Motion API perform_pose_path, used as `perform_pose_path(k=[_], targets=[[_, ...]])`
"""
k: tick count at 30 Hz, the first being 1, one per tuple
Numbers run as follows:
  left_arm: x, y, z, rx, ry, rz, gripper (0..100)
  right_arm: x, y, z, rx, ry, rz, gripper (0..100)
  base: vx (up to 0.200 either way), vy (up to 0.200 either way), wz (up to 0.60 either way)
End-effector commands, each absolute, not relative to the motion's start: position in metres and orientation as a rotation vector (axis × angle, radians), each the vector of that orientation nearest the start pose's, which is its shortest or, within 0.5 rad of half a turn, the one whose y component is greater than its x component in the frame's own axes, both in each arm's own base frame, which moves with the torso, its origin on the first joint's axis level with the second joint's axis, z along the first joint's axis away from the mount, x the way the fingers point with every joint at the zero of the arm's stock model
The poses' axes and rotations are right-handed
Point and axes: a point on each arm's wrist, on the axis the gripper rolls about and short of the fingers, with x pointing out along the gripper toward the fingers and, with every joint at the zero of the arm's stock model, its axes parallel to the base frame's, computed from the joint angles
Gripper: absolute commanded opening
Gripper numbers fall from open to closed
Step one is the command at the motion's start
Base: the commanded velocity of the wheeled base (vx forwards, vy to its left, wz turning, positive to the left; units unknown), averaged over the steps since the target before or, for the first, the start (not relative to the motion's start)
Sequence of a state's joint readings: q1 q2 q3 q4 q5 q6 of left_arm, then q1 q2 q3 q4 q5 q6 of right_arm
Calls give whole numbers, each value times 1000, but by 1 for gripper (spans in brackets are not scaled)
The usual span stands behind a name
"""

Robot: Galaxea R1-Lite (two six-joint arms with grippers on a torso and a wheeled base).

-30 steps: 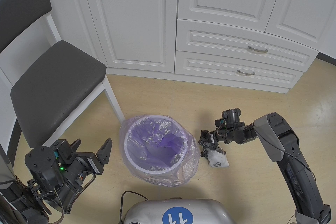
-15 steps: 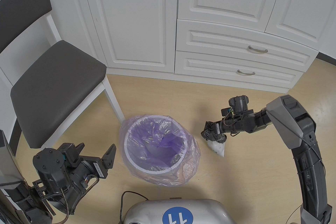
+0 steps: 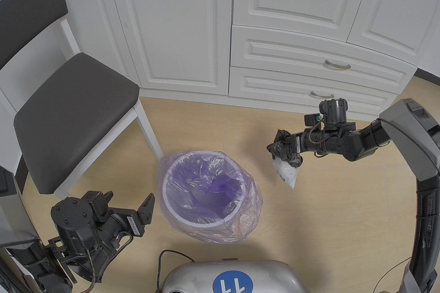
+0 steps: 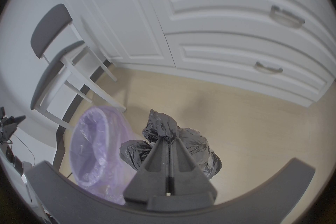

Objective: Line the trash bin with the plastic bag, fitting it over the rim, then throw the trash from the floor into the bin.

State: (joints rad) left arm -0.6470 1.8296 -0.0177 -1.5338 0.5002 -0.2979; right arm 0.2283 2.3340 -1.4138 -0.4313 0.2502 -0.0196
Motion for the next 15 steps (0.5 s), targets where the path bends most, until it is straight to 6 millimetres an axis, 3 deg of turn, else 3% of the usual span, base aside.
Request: perform_pose_path(k=[1,8,14,15], targets=[[166,-112,74,-141,262,-105,100,420,114,126,-17,372,499,0,0,0,0],[165,-110,78,-153,244,-105,100,382,135,150,-28,271,574,0,0,0,0],[166,-110,84,-158,214,-105,100,357,161,149,-21,198,655,0,0,0,0],[166,-110,88,-146,197,-114,100,347,173,144,10,165,688,0,0,0,0]])
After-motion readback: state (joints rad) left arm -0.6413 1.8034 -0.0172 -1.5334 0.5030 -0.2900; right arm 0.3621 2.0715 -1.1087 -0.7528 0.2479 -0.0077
